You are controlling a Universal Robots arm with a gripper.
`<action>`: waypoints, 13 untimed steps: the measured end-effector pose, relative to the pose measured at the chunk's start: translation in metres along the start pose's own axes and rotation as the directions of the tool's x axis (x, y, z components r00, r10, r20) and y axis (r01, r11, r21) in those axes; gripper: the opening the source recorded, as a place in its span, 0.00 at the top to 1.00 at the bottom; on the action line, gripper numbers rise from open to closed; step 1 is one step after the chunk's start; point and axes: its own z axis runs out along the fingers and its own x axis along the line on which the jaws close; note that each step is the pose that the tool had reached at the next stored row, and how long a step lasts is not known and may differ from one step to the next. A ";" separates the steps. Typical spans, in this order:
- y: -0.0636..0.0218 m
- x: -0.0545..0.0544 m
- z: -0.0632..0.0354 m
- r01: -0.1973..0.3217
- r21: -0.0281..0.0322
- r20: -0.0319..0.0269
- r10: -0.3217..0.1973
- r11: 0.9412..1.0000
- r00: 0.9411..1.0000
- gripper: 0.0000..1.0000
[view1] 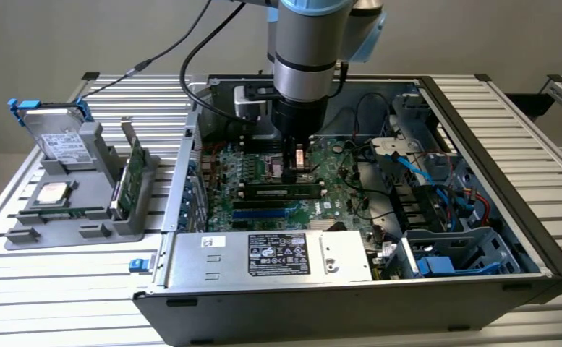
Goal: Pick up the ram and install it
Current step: 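Insert the ram into the slot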
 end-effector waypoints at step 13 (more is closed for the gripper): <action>0.0006 0.000 0.0047 0.000 0.000 0.000 0.000 1.000 1.000 0.90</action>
